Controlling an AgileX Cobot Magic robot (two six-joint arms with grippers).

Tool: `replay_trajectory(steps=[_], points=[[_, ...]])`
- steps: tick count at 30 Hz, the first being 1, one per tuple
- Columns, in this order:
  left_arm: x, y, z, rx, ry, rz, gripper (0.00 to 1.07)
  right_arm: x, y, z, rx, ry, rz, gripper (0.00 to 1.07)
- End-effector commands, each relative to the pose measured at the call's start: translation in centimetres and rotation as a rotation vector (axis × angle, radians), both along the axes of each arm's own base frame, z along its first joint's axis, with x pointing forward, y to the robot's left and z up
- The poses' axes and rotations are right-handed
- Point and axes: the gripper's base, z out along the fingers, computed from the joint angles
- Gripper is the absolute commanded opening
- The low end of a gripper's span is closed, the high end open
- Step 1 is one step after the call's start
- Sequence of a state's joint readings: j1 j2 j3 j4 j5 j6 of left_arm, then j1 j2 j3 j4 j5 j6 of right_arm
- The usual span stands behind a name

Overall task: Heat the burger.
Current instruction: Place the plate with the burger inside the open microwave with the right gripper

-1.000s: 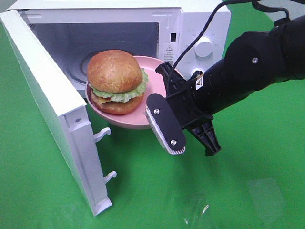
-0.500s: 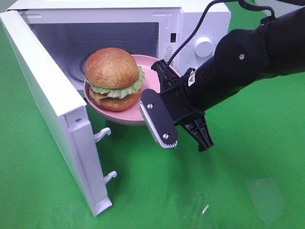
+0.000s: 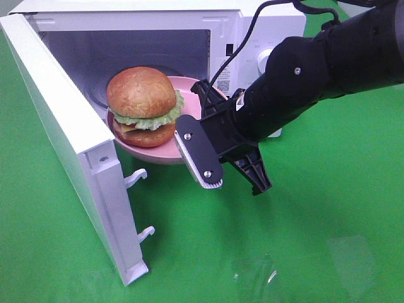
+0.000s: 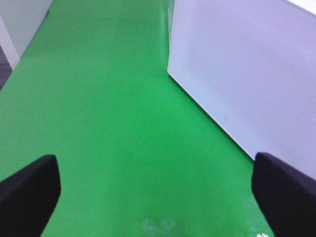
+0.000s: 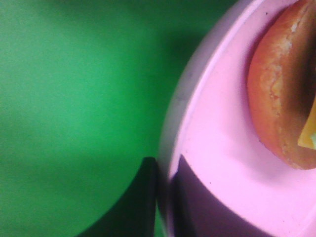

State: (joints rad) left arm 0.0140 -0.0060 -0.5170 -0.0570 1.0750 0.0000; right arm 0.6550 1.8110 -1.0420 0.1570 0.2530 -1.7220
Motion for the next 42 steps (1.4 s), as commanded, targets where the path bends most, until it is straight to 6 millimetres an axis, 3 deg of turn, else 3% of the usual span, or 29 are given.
replay_trajectory(steps=[1,11,42], points=[[-0.2,-0.1,0.0,-0.006,-0.022,-0.004,1.0,0.8,0.6,1.4,0.061,-0.068,-0.016,0.0],[-0.2,-0.1,0.0,-0.006,-0.022,-0.004,1.0,1.7,1.2,2.5,0.092,-0.098,-0.026,0.0],[-0.2,-0.1,0.0,-0.006,-0.022,-0.004,1.0,5.4,4.3,1.7,0.138,-0.041,-0.078,0.0]])
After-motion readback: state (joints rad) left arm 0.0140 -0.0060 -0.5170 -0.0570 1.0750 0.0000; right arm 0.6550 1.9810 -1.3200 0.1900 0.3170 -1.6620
